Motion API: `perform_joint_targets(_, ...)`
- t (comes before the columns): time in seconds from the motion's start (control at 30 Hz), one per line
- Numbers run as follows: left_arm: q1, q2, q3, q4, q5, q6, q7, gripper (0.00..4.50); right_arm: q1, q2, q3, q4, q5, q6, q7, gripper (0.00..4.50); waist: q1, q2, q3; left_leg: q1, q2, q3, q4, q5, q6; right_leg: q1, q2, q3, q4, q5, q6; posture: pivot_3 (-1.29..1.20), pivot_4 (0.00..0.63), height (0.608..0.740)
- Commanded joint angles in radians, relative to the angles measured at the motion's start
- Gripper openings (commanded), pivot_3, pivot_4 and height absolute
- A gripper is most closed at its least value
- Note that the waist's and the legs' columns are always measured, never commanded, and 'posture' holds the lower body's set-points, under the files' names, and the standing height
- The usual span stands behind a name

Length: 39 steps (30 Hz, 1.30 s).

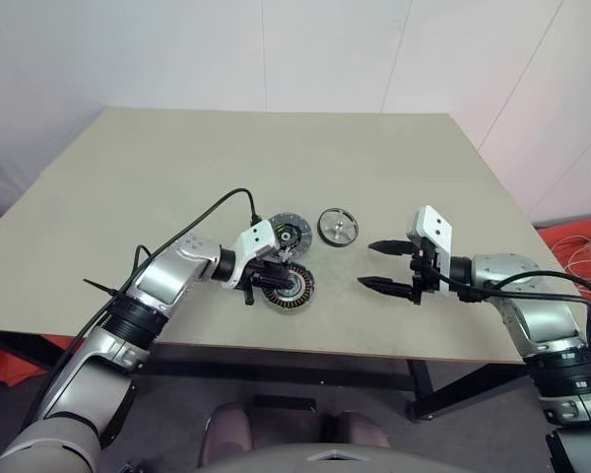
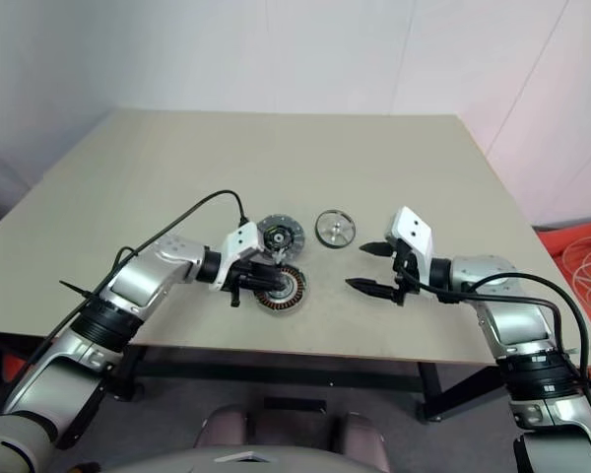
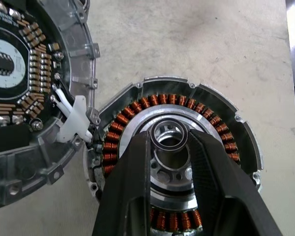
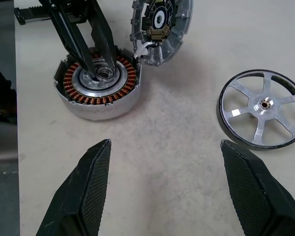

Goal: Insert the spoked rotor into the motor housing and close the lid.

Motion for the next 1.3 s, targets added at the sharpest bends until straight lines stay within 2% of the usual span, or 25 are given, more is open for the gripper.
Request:
perform_joint_targets(0.03,-0.023,0.005,0.016,-0.008,-0.001,-0.007,-0.017,0.78,-0.01,0.004,-0.006,-0.007,0.004,-0.021,-0.001,4.01,0.0,0.0,0.0,0.0,0.0,0.0,0.0,0.0,0.0,0.0,0.0,0.0,0.0,0.0,0.0,0.0,0.0,0.74)
perform_joint_targets(0.23,-0.02,0.004,0.024,-0.018,-0.008,0.008,-0.026,0.78,-0.014,0.005,-0.003,0.0,-0.003,-0.028,0.002,4.01,0.0,0.0,0.0,0.0,0.0,0.0,0.0,0.0,0.0,0.0,0.0,0.0,0.0,0.0,0.0,0.0,0.0,0.74)
perform_joint_targets(0.47,-0.026,0.007,0.033,-0.014,-0.01,0.009,-0.033,3.22,-0.021,0.007,0.0,0.007,-0.008,-0.034,0.005,4.01,0.0,0.0,0.0,0.0,0.0,0.0,0.0,0.0,0.0,0.0,0.0,0.0,0.0,0.0,0.0,0.0,0.0,0.74)
perform_joint_targets(0.53,-0.03,0.01,0.039,-0.02,-0.014,0.014,-0.034,3.66,-0.023,0.008,0.002,0.008,-0.008,-0.034,0.005,4.01,0.0,0.0,0.0,0.0,0.0,0.0,0.0,0.0,0.0,0.001,0.0,0.0,0.0,-0.001,0.001,0.0,0.0,0.74)
perform_joint_targets(0.6,-0.034,0.015,0.046,-0.033,-0.022,0.023,-0.035,4.35,-0.025,0.009,0.004,0.008,-0.008,-0.033,0.006,4.01,0.0,0.0,0.0,0.001,0.0,0.0,0.0,0.0,0.0,0.001,0.0,0.0,0.0,-0.001,0.001,0.0,0.0,0.74)
perform_joint_targets(0.63,-0.035,0.017,0.048,-0.037,-0.025,0.026,-0.036,4.49,-0.025,0.009,0.005,0.008,-0.008,-0.033,0.006,4.01,0.0,0.0,0.0,0.001,0.0,0.0,0.0,0.0,0.0,0.001,0.0,0.0,0.0,-0.001,0.001,0.0,0.0,0.74)
perform_joint_targets(1.0,-0.034,0.057,0.141,-0.246,-0.131,0.159,-0.026,4.49,-0.062,0.012,0.054,-0.04,-0.011,0.018,0.011,4.01,0.0,0.0,0.0,0.0,0.0,0.0,0.0,0.0,0.0,0.0,0.0,0.0,0.0,0.003,-0.005,0.0,0.0,0.74)
perform_joint_targets(1.2,0.038,0.171,0.267,-0.339,-0.209,0.226,-0.013,4.49,-0.14,0.059,0.101,-0.063,-0.019,0.111,-0.049,4.01,-0.012,0.002,0.0,0.0,0.0,0.001,-0.001,0.0,-0.001,0.0,0.001,0.0,0.001,0.001,-0.001,0.0,0.0,0.74)
perform_joint_targets(1.3,0.08,0.239,0.348,-0.331,-0.236,0.247,-0.005,4.5,-0.186,0.092,0.126,-0.056,-0.023,0.15,-0.067,3.37,-0.008,0.002,0.0,0.001,0.0,0.0,-0.001,0.001,-0.001,-0.001,0.001,0.0,0.001,0.0,0.0,0.0,0.0,0.74)
